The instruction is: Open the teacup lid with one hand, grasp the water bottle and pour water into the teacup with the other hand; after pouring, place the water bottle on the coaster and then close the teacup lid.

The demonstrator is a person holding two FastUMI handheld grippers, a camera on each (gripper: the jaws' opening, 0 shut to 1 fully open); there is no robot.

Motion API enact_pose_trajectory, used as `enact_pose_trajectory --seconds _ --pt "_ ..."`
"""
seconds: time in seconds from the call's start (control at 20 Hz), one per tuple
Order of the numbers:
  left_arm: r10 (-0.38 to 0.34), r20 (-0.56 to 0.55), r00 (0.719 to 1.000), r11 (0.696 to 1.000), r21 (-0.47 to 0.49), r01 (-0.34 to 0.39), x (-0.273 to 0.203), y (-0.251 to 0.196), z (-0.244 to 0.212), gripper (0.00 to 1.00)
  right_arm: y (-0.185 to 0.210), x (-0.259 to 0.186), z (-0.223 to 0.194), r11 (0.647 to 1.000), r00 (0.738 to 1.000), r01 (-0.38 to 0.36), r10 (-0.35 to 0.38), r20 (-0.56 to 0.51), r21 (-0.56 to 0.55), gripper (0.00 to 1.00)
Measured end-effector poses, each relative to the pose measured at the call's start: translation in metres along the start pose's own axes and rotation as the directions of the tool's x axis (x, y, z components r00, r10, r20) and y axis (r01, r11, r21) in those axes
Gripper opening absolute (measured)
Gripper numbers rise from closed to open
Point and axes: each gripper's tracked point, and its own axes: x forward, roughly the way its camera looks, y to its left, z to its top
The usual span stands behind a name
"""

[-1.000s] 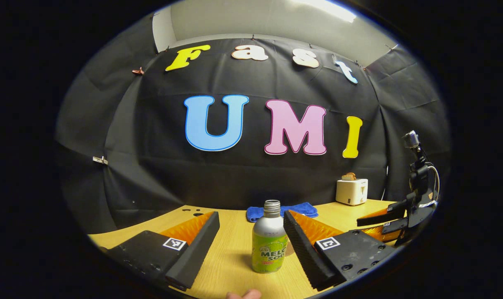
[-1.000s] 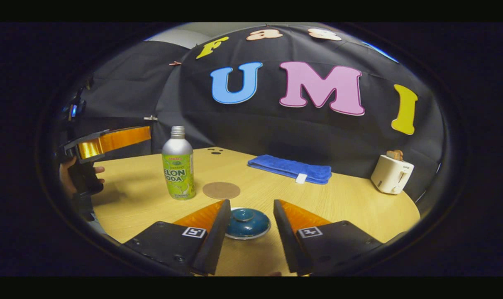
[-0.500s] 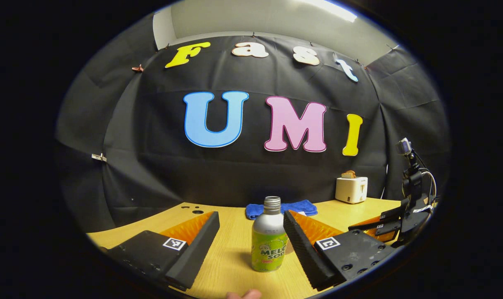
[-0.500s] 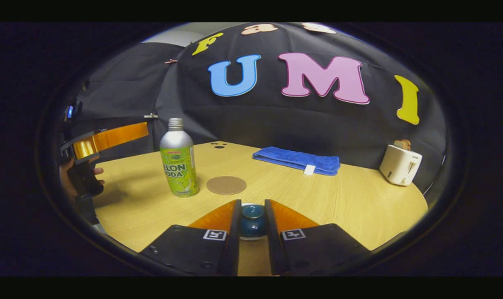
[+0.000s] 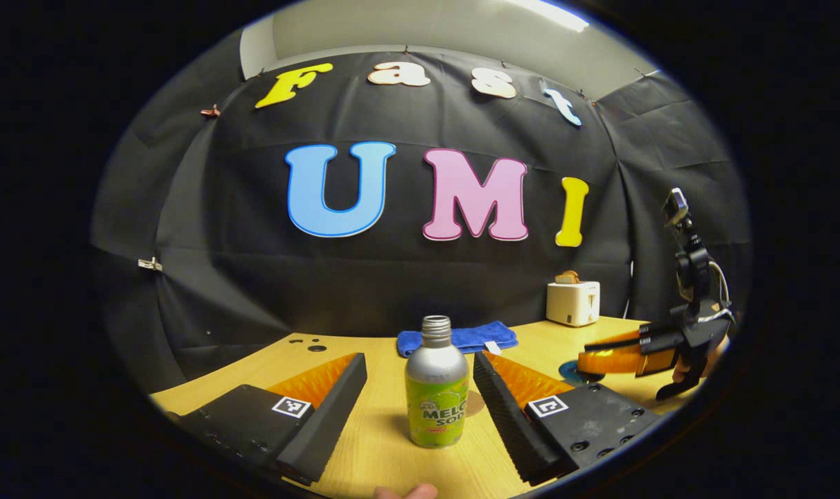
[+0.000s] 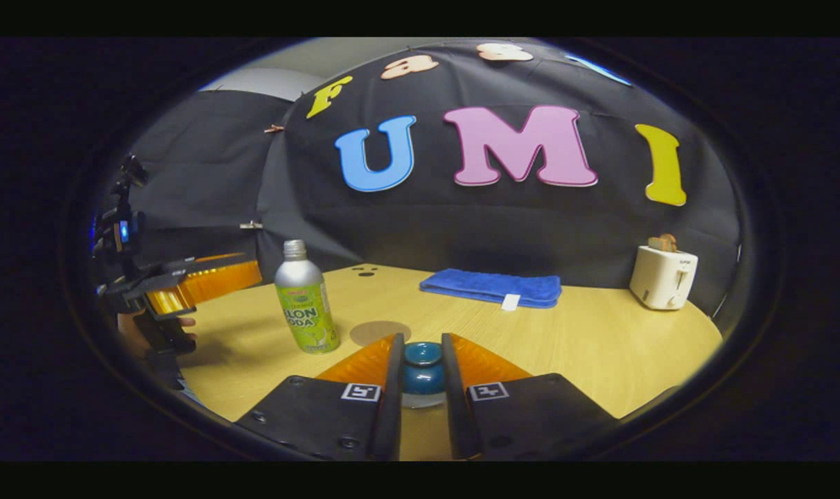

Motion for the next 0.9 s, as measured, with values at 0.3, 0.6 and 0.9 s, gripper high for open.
enact_pose_trajectory --seconds 0.3,0.6,0.9 --pt "-0.012 -0.088 0.996 1.0 0.015 0.014 0.021 -0.007 -0.037 0.99 -0.029 -0.027 0.028 0.998 0.997 0.055 -0.054 0.062 -0.01 0.31" --pt "-0.024 -0.159 0.987 0.999 -0.029 0.019 0.054 -0.006 -0.067 0.98 -0.043 -0.042 0.038 0.997 0.993 0.078 -0.076 0.089 -0.021 0.31" --pt "-0.022 -0.148 0.989 1.0 0.01 0.024 0.057 -0.008 -0.061 0.82 -0.052 -0.042 0.038 0.996 0.993 0.083 -0.082 0.088 -0.008 0.27"
